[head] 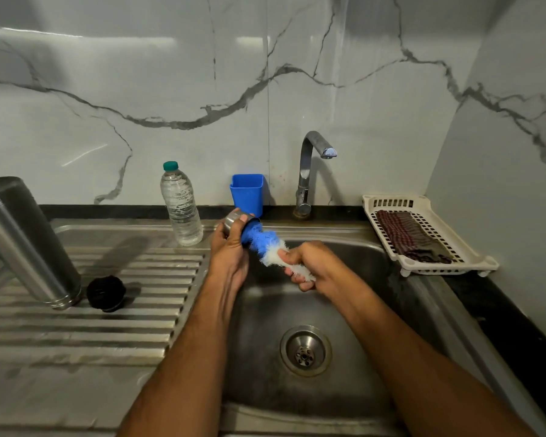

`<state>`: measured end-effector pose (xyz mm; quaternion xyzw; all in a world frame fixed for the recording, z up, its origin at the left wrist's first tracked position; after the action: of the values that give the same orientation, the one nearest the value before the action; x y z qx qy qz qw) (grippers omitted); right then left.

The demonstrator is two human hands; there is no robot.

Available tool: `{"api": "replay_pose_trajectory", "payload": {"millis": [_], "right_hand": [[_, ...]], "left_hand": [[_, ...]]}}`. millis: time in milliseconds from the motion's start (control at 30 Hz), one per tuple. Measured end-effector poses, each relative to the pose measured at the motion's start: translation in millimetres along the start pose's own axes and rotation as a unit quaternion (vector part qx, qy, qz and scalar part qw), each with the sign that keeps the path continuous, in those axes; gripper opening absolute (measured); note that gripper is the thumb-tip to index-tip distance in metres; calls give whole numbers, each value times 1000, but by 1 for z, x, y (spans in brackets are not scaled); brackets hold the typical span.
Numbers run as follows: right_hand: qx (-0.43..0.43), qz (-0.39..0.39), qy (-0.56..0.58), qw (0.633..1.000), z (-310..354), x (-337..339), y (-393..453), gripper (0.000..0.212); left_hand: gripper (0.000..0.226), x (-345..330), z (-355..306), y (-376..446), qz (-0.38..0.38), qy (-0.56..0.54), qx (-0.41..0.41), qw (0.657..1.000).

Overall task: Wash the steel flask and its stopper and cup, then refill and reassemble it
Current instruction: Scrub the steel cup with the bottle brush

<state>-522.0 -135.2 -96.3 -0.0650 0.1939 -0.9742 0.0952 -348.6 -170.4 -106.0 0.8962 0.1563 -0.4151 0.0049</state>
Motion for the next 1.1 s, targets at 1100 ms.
{"api": "replay_pose_trajectory", "payload": {"millis": [1100], "right_hand": [[23, -6, -9, 1000, -4, 1, -3, 22]], "left_hand": [[54, 2, 0, 2, 37, 9, 37, 999]]}}
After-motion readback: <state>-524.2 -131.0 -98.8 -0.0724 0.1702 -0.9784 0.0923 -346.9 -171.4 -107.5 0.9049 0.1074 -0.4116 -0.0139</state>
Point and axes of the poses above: each hand's wrist, its own y-axis towards the middle knuckle, its own x-axis out of the back of the hand, z = x × y, the point moved 5 cm from there along y, towards the middle knuckle, and after that the axes turned 5 degrees about -y, right-handed, at the moved point
